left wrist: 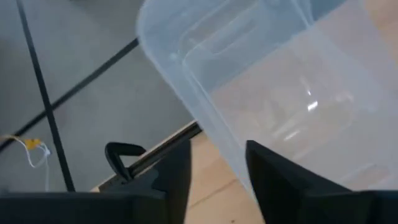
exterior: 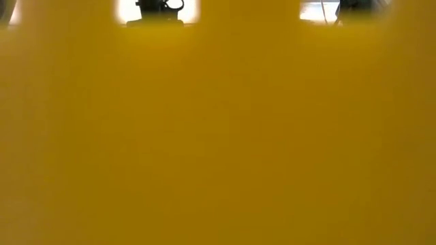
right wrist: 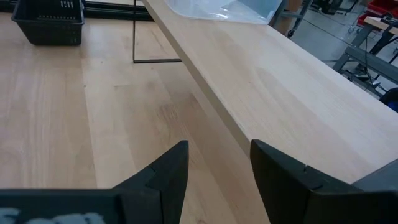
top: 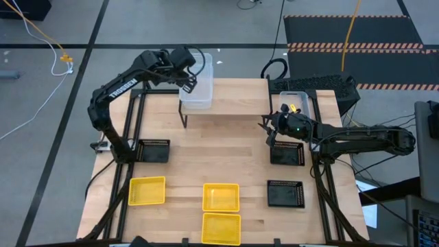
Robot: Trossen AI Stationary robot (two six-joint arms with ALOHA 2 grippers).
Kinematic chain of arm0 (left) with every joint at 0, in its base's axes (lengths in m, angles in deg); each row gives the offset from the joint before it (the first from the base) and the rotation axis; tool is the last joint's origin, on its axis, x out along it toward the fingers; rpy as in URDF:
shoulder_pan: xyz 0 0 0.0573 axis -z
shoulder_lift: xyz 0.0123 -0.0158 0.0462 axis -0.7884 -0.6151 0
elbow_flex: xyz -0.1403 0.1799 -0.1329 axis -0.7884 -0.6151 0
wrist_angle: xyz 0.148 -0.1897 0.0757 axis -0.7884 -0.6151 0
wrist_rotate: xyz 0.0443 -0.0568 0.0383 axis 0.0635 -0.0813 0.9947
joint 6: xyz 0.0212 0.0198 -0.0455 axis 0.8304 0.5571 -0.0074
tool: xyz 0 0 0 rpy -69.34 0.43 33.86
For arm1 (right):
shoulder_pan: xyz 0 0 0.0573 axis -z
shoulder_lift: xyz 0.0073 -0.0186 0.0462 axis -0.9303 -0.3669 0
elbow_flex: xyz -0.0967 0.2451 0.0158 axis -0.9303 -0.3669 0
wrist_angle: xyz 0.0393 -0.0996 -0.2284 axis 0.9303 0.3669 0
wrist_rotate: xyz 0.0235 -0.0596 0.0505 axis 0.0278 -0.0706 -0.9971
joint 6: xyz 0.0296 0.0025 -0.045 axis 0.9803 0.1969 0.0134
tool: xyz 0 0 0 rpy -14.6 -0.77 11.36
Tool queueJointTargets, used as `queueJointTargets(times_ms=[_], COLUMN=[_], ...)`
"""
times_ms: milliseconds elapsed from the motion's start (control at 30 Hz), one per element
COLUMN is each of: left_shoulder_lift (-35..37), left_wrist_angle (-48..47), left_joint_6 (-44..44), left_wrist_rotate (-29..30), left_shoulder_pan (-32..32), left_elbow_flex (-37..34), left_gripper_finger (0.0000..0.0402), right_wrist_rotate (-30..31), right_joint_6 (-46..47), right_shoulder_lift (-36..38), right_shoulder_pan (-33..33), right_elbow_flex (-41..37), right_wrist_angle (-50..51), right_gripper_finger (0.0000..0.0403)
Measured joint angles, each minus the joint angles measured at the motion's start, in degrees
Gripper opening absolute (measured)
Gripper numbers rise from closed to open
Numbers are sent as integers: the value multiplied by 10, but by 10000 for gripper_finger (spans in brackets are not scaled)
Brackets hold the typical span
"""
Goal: Stack baskets on shelf by color
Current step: Stack the middle transparent bin on top of the transparent bin on the shelf
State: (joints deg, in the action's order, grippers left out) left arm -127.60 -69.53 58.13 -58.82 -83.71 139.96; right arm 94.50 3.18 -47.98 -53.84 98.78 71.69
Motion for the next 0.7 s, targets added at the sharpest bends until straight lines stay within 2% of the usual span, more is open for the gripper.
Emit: queueJointTargets(times_ms=[200,367,500,700], left_shoulder_lift=[1,-13,-20,-20], left_wrist_angle=[15,18,31,40], left_joint_6=[-31,-41,-45,-45], left_wrist_rotate=[-10,-13,-39,-77], left_shoulder_pan=[-25,-53,-66,-77], left_elbow_flex=[0,-1,0,0], left_gripper_finger=[242,250,203,73], right_wrist_rotate=[0,0,0,0], right_joint_6=[-1,-2,-2,-7], right_shoulder_lift=[0,0,0,0], right_shoulder_pan=[0,0,0,0], right_elbow_flex=[0,0,0,0], right_wrist_angle=[0,-4,-5,-6], right_gripper_finger=[169,169,169,169])
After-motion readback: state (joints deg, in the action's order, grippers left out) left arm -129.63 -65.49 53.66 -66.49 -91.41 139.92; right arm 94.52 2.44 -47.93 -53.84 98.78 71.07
